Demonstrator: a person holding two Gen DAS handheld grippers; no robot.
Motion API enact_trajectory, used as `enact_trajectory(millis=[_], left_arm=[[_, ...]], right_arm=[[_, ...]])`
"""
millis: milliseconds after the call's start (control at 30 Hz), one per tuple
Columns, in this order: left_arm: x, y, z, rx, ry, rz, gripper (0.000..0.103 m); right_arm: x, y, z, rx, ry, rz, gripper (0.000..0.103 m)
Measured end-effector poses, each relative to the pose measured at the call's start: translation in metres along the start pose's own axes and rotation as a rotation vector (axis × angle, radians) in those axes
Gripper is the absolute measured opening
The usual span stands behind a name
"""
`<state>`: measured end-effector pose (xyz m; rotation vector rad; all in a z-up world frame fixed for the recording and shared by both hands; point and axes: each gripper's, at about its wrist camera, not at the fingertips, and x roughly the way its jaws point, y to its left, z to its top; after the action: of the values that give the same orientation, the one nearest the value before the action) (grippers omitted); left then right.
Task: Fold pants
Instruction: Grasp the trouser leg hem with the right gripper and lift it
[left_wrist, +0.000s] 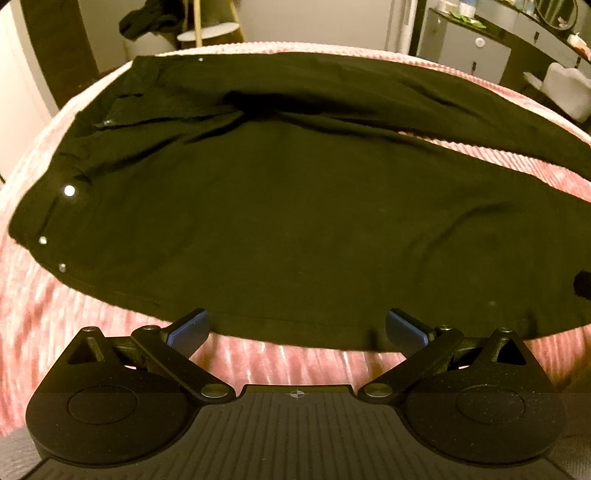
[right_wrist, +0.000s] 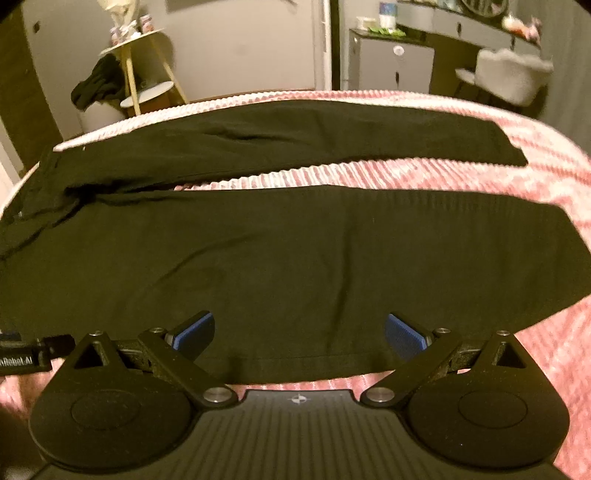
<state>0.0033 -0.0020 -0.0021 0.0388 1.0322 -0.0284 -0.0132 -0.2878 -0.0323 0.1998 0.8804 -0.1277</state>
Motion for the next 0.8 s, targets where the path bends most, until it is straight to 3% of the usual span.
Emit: enact_trajectory(millis=[67, 167, 333, 467, 567, 667, 700, 733, 800], left_arm=[[-0.003, -0.002, 0.004, 0.013, -0.001, 0.015, 0.103], [-0.007, -0.007, 0.021, 0.015, -0.04, 0.061, 0.103], [0.001, -0.017, 0.079, -0.062, -0.157, 0.075, 0.103], [0.04, -0.015, 0.121, -0.224, -0.193, 0.057, 0.103], [0.078, -0.014, 0.138, -0.273, -0.218, 0.131, 0.103], [0.1, -0.002, 0.137, -0.29, -0.278, 0.209, 0.103], [0.105, 0.004, 0.136, -0.305, -0.3, 0.241, 0.103], [0.107, 0.01, 0.134, -0.325, -0.318, 0.262, 0.103], [0.113, 0.021, 0.137, -0.366, -0.328, 0.276, 0.103]], right_arm=[[0.005, -0.022, 0.011, 0.088, 0.0, 0.02, 0.099], [0.024, -0.055, 0.03, 0.166, 0.017, -0.091, 0.099], [0.08, -0.117, 0.04, 0.321, 0.153, -0.142, 0.099], [0.09, -0.128, 0.03, 0.343, 0.136, -0.112, 0.099], [0.094, -0.123, 0.034, 0.309, 0.168, -0.128, 0.099], [0.098, -0.111, 0.05, 0.228, 0.262, -0.156, 0.098], [0.094, -0.114, 0.061, 0.243, 0.258, -0.124, 0.09], [0.089, -0.119, 0.078, 0.277, 0.219, -0.075, 0.088], [0.086, -0.131, 0.119, 0.344, 0.128, -0.062, 0.088]])
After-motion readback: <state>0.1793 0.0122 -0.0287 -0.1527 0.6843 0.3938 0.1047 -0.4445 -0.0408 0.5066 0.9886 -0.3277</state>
